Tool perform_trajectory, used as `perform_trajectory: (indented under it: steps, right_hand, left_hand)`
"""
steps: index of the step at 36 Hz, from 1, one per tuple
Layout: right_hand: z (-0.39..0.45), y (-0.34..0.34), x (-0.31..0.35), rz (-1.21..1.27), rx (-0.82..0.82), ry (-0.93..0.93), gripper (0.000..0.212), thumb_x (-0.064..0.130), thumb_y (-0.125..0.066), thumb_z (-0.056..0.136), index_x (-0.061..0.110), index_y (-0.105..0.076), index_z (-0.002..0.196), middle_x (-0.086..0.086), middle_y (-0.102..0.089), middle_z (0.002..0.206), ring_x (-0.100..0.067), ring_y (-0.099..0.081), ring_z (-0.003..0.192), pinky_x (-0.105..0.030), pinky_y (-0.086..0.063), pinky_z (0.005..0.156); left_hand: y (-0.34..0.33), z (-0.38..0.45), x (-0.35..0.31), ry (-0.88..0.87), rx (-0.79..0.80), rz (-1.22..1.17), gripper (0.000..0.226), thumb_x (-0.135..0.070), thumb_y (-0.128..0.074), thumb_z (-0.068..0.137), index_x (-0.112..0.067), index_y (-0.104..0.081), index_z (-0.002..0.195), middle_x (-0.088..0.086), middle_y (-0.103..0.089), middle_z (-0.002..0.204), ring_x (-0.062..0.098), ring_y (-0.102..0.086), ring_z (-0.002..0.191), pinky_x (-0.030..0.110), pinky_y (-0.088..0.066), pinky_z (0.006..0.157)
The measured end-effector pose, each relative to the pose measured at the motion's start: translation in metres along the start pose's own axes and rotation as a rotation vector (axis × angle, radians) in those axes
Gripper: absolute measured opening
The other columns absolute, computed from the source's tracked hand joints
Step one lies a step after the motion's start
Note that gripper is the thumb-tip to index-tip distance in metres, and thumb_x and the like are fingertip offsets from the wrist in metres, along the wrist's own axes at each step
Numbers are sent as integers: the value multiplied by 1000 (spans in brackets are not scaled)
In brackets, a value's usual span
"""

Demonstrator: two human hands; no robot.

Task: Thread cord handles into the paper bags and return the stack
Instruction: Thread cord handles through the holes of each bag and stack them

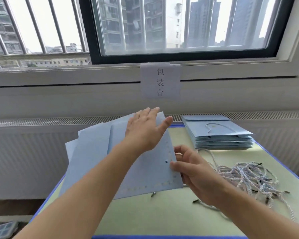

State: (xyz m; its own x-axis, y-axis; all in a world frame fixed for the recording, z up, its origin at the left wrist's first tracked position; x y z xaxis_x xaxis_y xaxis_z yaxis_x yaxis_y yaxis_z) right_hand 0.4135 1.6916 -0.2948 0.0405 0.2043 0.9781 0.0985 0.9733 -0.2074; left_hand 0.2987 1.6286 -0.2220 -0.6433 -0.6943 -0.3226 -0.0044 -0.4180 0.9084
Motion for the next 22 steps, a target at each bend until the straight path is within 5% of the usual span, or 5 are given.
perform_trajectory:
  steps: [4,9,13,16,22]
  right_hand:
    - [-22,-13,-17,38,69,6,40,9,-58,74,3,-44,111,-15,-69,101,-24,-66,86,-33,-52,64]
    - [-33,-12,-37,-1,161,-122,37,13,-62,77,2,-46,109,-12,-67,93,-23,-65,79,-29,-54,61]
    - [-20,20,-33,-414,-37,-63,6,8,-53,95,6,-58,92,-1,-62,69,-13,-57,55,-18,-41,49]
    - [-3,38,-17,-895,-181,150,18,7,-56,90,20,-69,84,11,-61,67,-9,-56,64,-28,-50,66]
    - [24,19,-33,-1444,66,230,29,19,-55,89,27,-66,115,9,-58,113,-15,-44,101,-29,-36,87]
  left_hand:
    - [-26,2,-1,68,128,-1,73,-70,-25,91,-25,-31,147,-1,-37,152,22,-29,140,51,-13,116]
    - [-57,-11,13,105,168,-130,43,-60,-46,87,-24,-56,110,1,-62,115,24,-53,114,37,-39,95]
    - [-76,-19,29,139,165,-233,33,-55,-45,65,-29,-57,83,-8,-62,86,21,-60,95,36,-45,87]
    - [-85,-24,30,139,175,-267,33,-51,-47,63,-28,-60,83,-10,-63,84,17,-60,91,35,-43,86]
    - [-74,-28,15,82,76,-263,7,-35,-55,85,-29,-59,83,-8,-64,89,17,-57,92,36,-43,87]
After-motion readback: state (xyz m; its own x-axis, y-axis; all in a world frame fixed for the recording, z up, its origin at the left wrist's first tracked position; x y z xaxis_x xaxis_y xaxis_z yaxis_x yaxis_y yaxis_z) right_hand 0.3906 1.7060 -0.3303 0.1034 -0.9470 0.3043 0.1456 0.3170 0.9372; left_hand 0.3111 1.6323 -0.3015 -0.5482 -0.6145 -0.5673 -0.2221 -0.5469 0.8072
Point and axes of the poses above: each hand's wrist, its own z-axis towards the middle knuckle, its own y-axis out of the back of the hand, x = y × z, the point moved 7 cm from there along z, towards the middle knuckle
